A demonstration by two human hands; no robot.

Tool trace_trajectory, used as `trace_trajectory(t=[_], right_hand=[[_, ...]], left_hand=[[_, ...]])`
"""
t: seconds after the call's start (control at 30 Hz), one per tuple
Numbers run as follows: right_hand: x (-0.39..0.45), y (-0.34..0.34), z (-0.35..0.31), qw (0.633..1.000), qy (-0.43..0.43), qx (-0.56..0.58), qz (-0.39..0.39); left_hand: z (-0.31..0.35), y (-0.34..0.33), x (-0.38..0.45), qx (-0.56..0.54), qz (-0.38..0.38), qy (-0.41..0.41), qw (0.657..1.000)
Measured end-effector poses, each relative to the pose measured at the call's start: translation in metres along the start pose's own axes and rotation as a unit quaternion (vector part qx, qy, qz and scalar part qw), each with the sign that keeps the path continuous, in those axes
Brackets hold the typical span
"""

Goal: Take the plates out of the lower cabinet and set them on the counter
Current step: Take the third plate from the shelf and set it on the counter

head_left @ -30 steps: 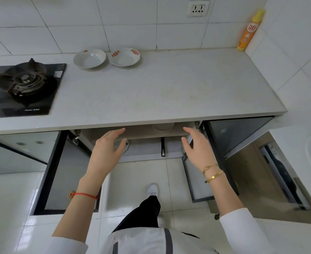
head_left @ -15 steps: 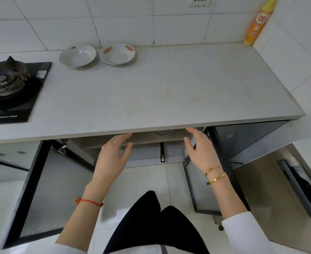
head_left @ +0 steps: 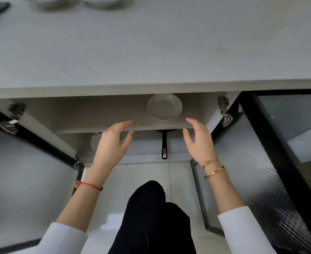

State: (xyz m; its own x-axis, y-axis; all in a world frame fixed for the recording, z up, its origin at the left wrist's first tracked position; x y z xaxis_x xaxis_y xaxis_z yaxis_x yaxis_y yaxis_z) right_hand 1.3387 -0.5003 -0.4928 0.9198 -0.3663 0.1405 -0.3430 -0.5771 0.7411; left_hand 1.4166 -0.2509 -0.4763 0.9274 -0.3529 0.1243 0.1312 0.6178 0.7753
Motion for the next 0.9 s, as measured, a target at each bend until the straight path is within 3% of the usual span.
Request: trace_trajectory(t=[0.27,0.5,0.7,0.9], right_hand=[[0.031,-0.091,0.089,0.999,0.035,-0.011,0.035],[0.061,-0.110,0.128,0.997,0.032,-0.014,0.063],[0.116,-0.106,0.126,1.000,-0.012,0.000,0.028],[0.169,-0.123,0.134,0.996,-0.057,-0.062,-0.012]], left_hand=[[-0.068,-0.108,0.032,0.014,0.055,-0.046,0.997],[-0.088,-0.147,0.056,0.004,0.079,-0.053,0.995],[-0.087,-0.156,0.117,0.001,0.063,-0.001,0.998],[-0.096,-0.177,0.173,0.010,0.028,0.034,0.999]])
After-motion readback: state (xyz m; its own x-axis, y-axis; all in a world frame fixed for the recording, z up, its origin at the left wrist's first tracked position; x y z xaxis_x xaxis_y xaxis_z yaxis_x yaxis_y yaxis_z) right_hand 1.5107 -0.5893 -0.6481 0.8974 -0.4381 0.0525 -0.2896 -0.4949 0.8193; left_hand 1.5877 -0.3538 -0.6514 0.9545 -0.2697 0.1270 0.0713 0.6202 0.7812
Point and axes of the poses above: each hand's wrist, its own x-axis towards the middle knuckle, its own y-axis out of the back of the hand, z = x × y, the point moved 1 cm from there along x, towards the middle knuckle
